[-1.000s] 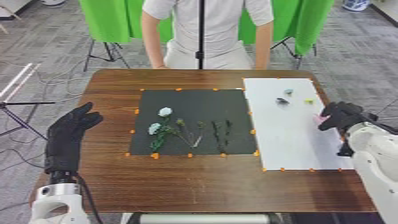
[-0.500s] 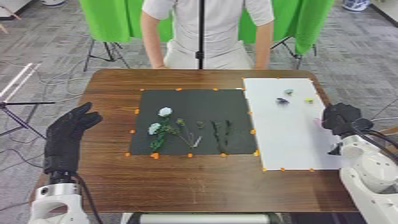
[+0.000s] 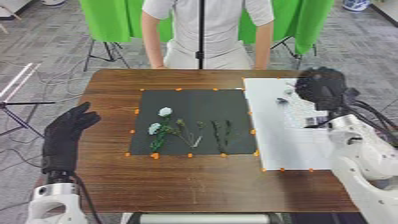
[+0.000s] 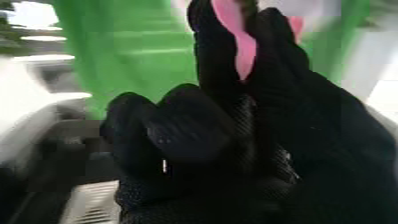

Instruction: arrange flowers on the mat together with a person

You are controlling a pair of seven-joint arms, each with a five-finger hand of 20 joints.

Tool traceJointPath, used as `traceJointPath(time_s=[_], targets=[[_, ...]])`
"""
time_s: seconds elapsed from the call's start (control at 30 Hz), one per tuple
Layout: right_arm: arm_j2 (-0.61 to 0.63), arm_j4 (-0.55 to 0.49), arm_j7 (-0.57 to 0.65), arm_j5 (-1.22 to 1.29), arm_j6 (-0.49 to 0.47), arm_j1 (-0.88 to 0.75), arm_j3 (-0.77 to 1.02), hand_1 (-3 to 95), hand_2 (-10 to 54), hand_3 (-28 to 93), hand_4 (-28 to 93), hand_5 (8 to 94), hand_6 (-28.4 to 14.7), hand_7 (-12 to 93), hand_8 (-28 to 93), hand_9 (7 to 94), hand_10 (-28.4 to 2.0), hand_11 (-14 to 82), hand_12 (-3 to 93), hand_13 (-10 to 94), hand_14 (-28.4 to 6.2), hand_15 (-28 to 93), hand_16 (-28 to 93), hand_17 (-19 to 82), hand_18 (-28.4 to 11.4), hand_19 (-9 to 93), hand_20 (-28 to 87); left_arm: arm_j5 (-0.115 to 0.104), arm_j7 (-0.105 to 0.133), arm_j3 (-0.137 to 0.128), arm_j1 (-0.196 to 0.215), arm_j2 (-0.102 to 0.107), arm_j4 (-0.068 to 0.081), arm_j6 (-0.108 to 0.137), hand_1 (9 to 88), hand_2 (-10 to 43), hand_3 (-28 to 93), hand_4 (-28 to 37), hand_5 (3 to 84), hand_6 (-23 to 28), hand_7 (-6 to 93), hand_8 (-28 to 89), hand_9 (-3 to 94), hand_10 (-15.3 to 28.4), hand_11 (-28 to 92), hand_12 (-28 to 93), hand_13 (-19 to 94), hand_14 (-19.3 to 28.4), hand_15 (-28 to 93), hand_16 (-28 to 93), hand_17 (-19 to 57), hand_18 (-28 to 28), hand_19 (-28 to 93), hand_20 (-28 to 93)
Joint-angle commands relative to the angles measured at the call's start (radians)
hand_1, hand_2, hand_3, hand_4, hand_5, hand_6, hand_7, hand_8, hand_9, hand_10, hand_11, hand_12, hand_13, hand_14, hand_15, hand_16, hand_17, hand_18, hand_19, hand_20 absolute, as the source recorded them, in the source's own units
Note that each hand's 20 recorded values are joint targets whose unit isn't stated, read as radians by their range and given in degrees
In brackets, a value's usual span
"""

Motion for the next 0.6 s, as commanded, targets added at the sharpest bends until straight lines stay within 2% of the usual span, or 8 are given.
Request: traceJointPath(time_s=[0.03, 0.13, 0.27, 0.43, 0.47, 0.6], targets=[[-0.047, -0.019, -0.206, 0.016, 0.016, 0.377, -0.38, 60.5, -9.5, 64, -27, 82.3, 4.7, 22, 3, 93.4, -6.3, 6.5, 36.3, 88, -0.8, 62, 36, 51, -17.2, 93, 54, 0.003, -0.007, 0.003, 0.016, -0.004, -0.002, 0.011, 24.9, 3.0, 66, -24.6, 50.4, 5.7, 16.2, -5, 50.2, 14.6, 24, 15, 40, 19.9, 26, 1, 4.1, 13.6, 12, 16], [-0.093, 0.04, -0.261, 0.011, 0.013, 0.498, -0.542, 60.3, -9.5, 64, -28, 82.2, 4.9, 22, 3, 93.5, -6.2, 6.4, 36.2, 88, -0.7, 63, 36, 51, -17.1, 93, 54, 0.004, 0.001, 0.008, 0.009, -0.003, 0.002, 0.013, 24.9, 3.0, 66, -24.6, 50.4, 5.7, 16.2, -5, 50.2, 14.7, 24, 15, 40, 19.9, 26, 1, 4.1, 13.6, 12, 16], [-0.176, 0.127, -0.332, -0.017, 0.013, 0.591, -0.684, 60.2, -9.5, 64, -28, 82.2, 5.0, 22, 3, 93.5, -6.2, 6.2, 36.2, 88, -0.8, 63, 36, 51, -17.1, 93, 54, 0.004, -0.001, 0.013, 0.011, -0.005, 0.003, 0.009, 24.9, 3.0, 66, -24.6, 50.4, 5.7, 16.1, -5, 50.2, 14.7, 24, 15, 40, 19.9, 26, 1, 4.1, 13.5, 12, 16], [-0.26, 0.219, -0.383, -0.058, 0.01, 0.649, -0.779, 60.1, -9.5, 64, -28, 82.1, 5.2, 22, 3, 93.4, -6.1, 6.0, 36.0, 87, -0.8, 64, 36, 51, -17.0, 93, 55, 0.003, -0.002, 0.022, 0.001, 0.001, 0.013, 0.003, 24.9, 3.0, 66, -24.6, 50.5, 5.6, 16.2, -5, 50.2, 14.6, 24, 15, 40, 19.8, 26, 1, 4.1, 13.5, 12, 16], [-0.277, 0.242, -0.391, -0.07, 0.009, 0.659, -0.793, 60.0, -9.5, 64, -28, 82.1, 5.2, 22, 3, 93.3, -6.1, 5.9, 35.8, 87, -0.7, 64, 36, 51, -17.0, 93, 55, 0.003, -0.006, 0.02, 0.001, 0.0, 0.012, 0.003, 24.9, 3.0, 66, -24.6, 50.5, 5.6, 16.2, -5, 50.2, 14.6, 24, 15, 40, 19.9, 26, 1, 4.1, 13.6, 12, 16], [-0.327, 0.319, -0.414, -0.124, 0.01, 0.677, -0.819, 60.0, -9.5, 64, -28, 82.1, 6.1, 22, 1, 92.8, -5.1, 5.0, 30.8, 88, -0.8, 65, 35, 51, -16.7, 93, 56, 0.004, -0.008, 0.032, -0.012, 0.008, 0.017, -0.001, 25.0, 3.1, 65, -24.6, 50.5, 5.7, 16.1, -5, 50.2, 14.6, 24, 15, 40, 19.8, 26, 1, 4.0, 13.6, 12, 16]])
